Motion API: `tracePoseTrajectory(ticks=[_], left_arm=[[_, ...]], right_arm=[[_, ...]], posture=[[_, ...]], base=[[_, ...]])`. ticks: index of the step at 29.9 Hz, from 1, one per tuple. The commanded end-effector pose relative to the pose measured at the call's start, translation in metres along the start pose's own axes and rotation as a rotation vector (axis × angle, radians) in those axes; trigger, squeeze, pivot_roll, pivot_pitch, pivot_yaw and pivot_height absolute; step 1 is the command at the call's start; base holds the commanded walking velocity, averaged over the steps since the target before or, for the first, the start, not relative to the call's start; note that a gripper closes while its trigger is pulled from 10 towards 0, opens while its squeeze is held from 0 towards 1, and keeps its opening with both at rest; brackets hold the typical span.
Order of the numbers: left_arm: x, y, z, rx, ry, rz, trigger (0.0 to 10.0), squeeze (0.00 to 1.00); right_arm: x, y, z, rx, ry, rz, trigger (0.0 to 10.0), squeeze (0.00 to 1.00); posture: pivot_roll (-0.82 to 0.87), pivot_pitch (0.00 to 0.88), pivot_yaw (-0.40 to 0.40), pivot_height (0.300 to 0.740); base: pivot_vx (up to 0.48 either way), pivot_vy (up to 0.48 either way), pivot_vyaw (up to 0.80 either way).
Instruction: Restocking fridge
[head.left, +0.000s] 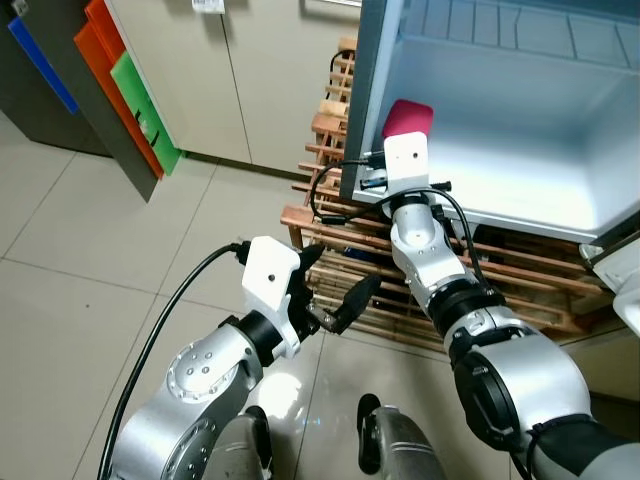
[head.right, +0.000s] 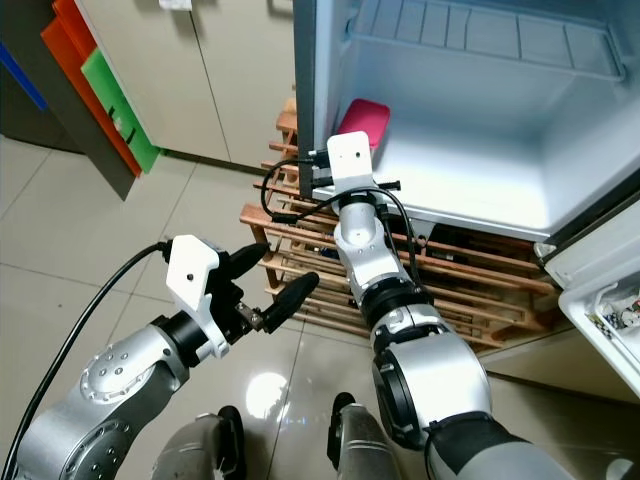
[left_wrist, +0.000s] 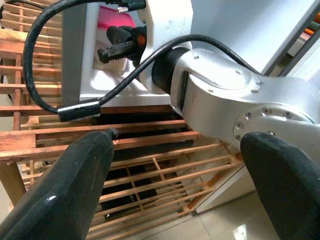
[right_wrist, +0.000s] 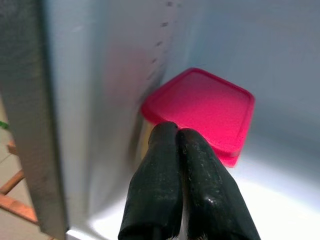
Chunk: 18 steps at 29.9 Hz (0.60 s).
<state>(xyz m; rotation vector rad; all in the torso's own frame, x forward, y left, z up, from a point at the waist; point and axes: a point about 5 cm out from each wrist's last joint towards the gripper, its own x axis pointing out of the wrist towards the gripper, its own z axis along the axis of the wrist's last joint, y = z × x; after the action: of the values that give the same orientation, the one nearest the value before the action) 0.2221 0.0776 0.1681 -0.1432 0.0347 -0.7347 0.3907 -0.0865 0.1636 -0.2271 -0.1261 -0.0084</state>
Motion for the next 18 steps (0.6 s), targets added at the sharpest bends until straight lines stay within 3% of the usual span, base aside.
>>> tracePoseTrajectory(ticks=[1,5,11,15,16,18], left_arm=[[0.004,0.0,-0.001,0.003,-0.012,0.006,10.0,0.0],[0.008,0.002,-0.004,-0.003,-0.017,0.007,10.0,0.0],[0.02,0.003,-0.01,-0.04,-0.034,0.015,10.0,0.0],[0.038,0.012,-0.013,-0.044,-0.045,0.056,10.0,0.0],[0.048,0.023,-0.011,-0.057,-0.064,0.113,10.0,0.0],[0.054,0.032,-0.009,-0.054,-0.08,0.159,10.0,0.0]], right_arm=[[-0.008,-0.008,-0.013,0.016,0.002,-0.005,10.0,0.0],[-0.024,-0.024,-0.033,-0.008,0.012,0.01,10.0,0.0],[-0.078,-0.06,-0.058,-0.069,0.039,0.028,10.0,0.0],[-0.099,-0.08,-0.057,-0.085,0.043,-0.018,10.0,0.0],[-0.112,-0.092,-0.046,-0.044,0.005,-0.066,10.0,0.0],[-0.121,-0.099,-0.034,0.002,-0.021,-0.095,10.0,0.0]], posture=[[0.07,0.247,-0.036,0.74],[0.03,0.212,-0.036,0.74],[-0.07,0.106,-0.013,0.74],[-0.15,0.039,0.017,0.74],[-0.18,0.009,0.031,0.74],[-0.2,0.0,0.034,0.74]], base=[[0.0,0.0,0.0],[0.0,0.0,0.0],[0.0,0.0,0.0],[0.0,0.0,0.0],[0.0,0.0,0.0],[0.0,0.0,0.0]])
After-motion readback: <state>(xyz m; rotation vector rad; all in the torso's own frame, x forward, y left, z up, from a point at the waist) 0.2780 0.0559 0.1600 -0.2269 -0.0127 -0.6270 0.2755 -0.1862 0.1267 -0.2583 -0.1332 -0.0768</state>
